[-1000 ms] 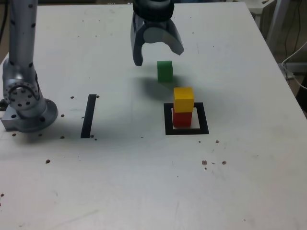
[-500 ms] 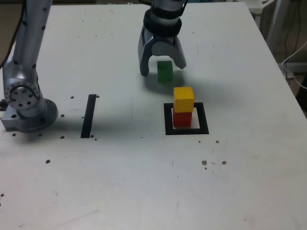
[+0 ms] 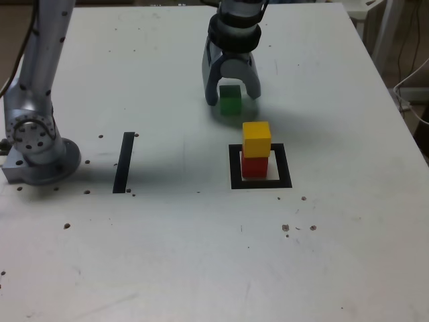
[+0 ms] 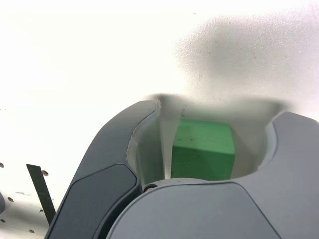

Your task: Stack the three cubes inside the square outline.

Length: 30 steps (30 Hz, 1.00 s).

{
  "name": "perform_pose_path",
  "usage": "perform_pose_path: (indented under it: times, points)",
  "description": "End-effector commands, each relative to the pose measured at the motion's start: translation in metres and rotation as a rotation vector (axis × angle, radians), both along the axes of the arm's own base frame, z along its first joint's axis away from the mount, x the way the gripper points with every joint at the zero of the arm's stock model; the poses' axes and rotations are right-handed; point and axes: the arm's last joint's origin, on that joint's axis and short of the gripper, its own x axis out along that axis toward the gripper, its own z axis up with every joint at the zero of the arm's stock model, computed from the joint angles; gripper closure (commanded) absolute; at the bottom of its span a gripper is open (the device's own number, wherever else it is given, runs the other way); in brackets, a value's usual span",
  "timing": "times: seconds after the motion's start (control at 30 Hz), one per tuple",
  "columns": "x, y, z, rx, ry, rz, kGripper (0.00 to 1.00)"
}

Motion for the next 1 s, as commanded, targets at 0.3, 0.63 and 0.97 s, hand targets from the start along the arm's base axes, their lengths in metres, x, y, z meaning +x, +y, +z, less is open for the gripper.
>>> perform_pose_path:
  times: [0.3, 0.63, 0.97]
  points:
    - [0.002, -0.002, 0.001, -0.005, 0.004, -0.014, 0.67]
    - [0.003, -0.005, 0.008, -0.063, -0.013, -0.064, 0.82]
    - [-0.001, -0.013, 0.050, -0.053, -0.043, -0.102, 0.86]
